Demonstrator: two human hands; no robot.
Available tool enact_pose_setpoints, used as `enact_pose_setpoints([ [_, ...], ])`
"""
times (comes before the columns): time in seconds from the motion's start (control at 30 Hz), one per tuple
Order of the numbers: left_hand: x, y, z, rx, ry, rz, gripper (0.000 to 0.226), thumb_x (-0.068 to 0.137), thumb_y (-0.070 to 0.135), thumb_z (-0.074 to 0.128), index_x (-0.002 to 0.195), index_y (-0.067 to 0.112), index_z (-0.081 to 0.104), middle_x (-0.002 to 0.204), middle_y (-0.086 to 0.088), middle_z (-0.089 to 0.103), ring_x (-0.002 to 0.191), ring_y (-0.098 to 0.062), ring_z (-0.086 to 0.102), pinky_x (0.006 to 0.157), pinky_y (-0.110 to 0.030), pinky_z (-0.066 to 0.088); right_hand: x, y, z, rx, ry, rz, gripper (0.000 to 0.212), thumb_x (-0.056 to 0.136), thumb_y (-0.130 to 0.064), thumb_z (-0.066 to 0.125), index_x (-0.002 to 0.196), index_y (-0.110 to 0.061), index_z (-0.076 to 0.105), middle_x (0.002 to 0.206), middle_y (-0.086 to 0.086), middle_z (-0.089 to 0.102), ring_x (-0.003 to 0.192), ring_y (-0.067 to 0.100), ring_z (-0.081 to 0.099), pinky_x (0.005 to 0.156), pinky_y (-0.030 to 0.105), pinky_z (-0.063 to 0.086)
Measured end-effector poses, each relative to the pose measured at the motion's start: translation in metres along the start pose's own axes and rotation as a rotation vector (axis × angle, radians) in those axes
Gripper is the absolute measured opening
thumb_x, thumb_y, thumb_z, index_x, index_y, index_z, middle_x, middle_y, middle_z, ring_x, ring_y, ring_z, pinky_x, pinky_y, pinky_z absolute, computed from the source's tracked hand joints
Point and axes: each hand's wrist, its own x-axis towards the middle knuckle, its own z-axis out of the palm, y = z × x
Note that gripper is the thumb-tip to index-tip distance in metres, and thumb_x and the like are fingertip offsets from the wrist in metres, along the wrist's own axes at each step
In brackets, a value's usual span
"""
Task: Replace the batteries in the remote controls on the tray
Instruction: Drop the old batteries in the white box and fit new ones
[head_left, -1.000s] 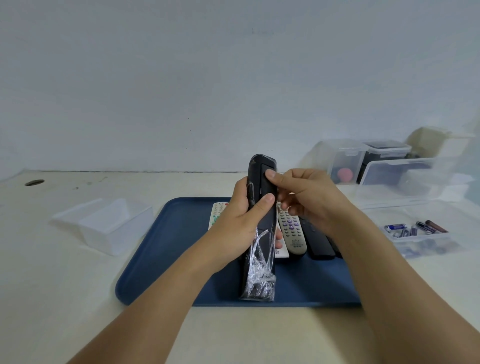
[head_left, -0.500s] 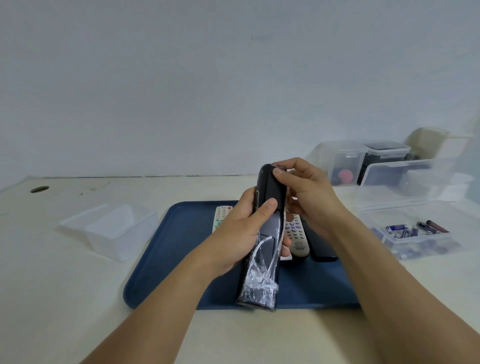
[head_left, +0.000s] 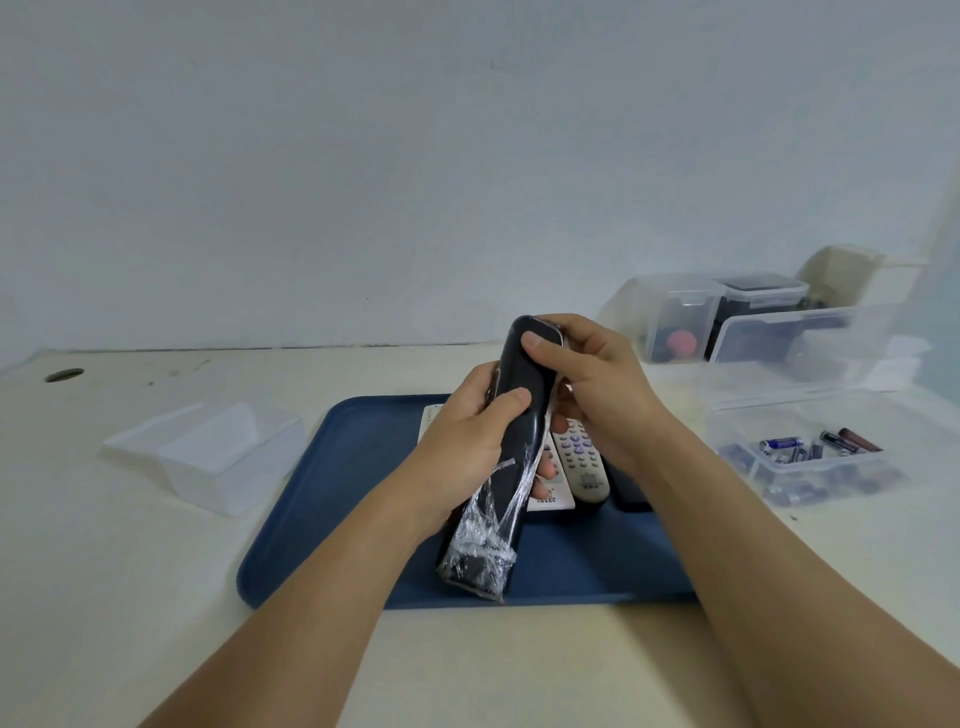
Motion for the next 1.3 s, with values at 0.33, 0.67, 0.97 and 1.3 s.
enact_pose_setpoints([
  [0.33, -0.002, 0.012, -0.016, 0.110, 0.031, 0.083, 0.023, 0.102, 0.016, 0.058, 0.124, 0.012, 0.054, 0.086, -0.026, 0.069, 0.057, -0.031, 0.068, 0.049, -0.037, 0.058, -0.005, -0.005, 0.006, -0.077, -0.165, -0.013, 0.028, 0.089, -0.019, 0.074, 0.102, 0.004, 0.064, 0.081, 0.022, 0.061, 0.061, 0.027, 0.053, 0.052, 0.030, 0.037],
  [0.67, -0.011, 0.033, -0.112, 0.487, 0.871, 0.357, 0.025, 0.092, 0.047, 0.067, 0.101, 0.023, 0.068, 0.084, 0.009, 0.073, 0.082, -0.005, 0.069, 0.082, -0.034, 0.057, -0.033, 0.003, 0.070, -0.301, -0.047, -0.383, 0.015, 0.094, -0.019, 0.069, 0.097, -0.014, 0.056, 0.077, 0.006, 0.066, 0.067, 0.019, 0.067, 0.062, 0.029, 0.057],
  [0.97, -0.003, 0.001, -0.134, 0.771, 0.431, -0.220, 0.018, 0.091, 0.025, 0.066, 0.104, 0.013, 0.071, 0.103, -0.013, 0.071, 0.092, -0.021, 0.065, 0.080, -0.033, 0.052, -0.033, 0.041, 0.087, -1.108, -0.425, -0.608, 0.023, 0.083, -0.026, 0.073, 0.102, -0.021, 0.061, 0.099, -0.004, 0.067, 0.088, 0.023, 0.059, 0.073, 0.044, 0.052],
  [1.3, -0.031, 0.002, -0.144, 0.836, 0.634, 0.041, 0.011, 0.087, 0.028, 0.077, 0.094, 0.021, 0.072, 0.082, 0.009, 0.070, 0.078, -0.008, 0.067, 0.062, -0.015, 0.044, -0.039, 0.038, 0.084, -0.897, -0.471, -0.427, 0.027, 0.085, -0.055, 0.068, 0.094, -0.030, 0.072, 0.096, -0.017, 0.070, 0.095, 0.001, 0.059, 0.088, 0.025, 0.047],
])
